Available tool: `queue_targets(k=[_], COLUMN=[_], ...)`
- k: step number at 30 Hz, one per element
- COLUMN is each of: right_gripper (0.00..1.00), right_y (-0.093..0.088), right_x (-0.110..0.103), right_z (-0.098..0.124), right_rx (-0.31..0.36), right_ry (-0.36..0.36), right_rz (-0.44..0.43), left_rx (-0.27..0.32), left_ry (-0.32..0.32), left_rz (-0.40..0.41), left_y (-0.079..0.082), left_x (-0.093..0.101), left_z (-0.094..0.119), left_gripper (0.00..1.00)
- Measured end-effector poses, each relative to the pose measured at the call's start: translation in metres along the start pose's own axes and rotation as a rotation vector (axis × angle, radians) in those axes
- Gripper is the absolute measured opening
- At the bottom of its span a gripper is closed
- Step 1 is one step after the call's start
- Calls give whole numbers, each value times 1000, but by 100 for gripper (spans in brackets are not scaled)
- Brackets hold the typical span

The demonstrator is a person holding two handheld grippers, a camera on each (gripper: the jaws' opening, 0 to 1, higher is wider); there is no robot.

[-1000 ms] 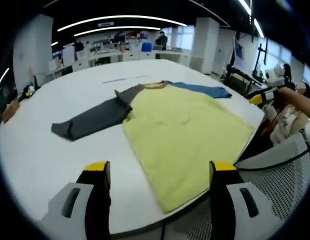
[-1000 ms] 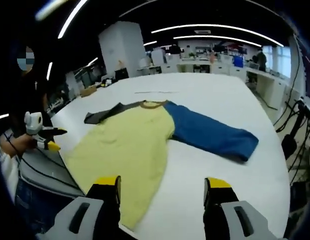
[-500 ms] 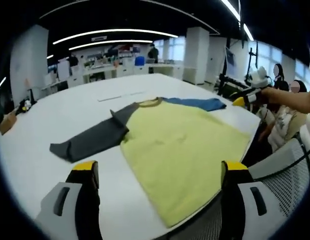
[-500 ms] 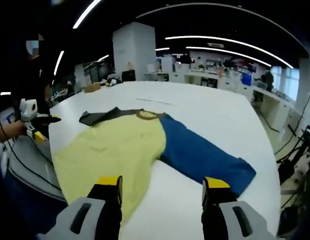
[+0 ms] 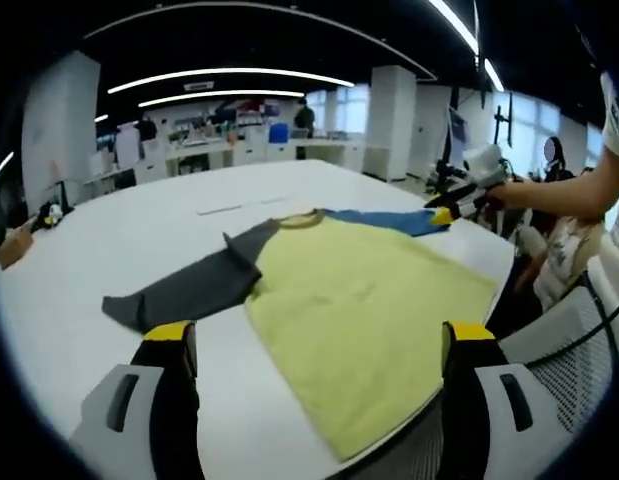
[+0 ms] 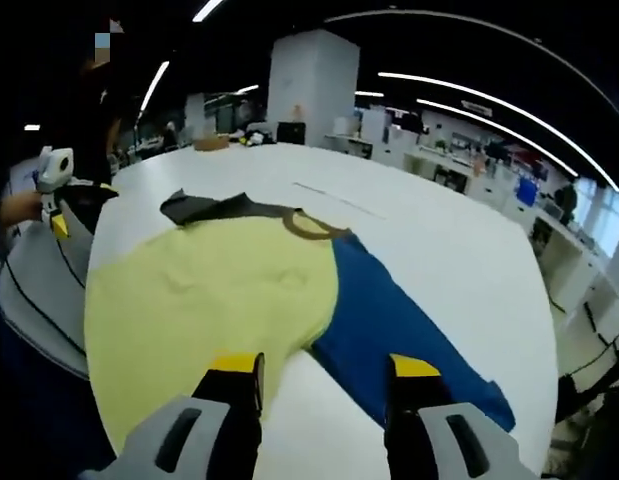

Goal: Fold the garment on the visible template until the final outline fits inside the template.

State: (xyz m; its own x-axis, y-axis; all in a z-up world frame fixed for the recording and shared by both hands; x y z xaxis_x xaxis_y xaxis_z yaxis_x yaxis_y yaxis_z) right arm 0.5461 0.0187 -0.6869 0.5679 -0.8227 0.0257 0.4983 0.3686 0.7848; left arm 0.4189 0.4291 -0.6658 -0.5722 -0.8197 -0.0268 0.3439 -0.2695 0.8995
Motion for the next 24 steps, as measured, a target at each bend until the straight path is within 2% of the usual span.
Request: queue_targets(k=[3,8,12,24], right_gripper=[41,30,25,11], right_y=[-2,-8,-15,-20], right_x=[3,6,7,5], right_z=[-12,-28,-40,-60], right_rx=[-39,-82,-123,-166], right_ry=[10,22,42,67], right_rz=[77,145,198,241], left_rx=[10,11,18,19], left_ry=[1,1,2,14], left_rz=[-1,-11,-11,-9], left_y=[2,4,4,5], left_x=[1,1,-1,-2], left_z=[0,0,1,2], left_gripper=[99,99,98,95])
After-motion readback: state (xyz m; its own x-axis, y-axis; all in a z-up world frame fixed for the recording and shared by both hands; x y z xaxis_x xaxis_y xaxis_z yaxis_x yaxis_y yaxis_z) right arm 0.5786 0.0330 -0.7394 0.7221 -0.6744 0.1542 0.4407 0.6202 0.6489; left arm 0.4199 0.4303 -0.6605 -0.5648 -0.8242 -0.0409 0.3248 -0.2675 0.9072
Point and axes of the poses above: the point that each gripper's makers call its tool centre point, and the gripper's own axes: z roughly backward along the fingers, x roughly to its right, y roughly out of its top, the point moved 6 cm from there along z, roughly backward along the fingers, and after that the axes turned 6 degrees about -z, right-handed, at the moved point
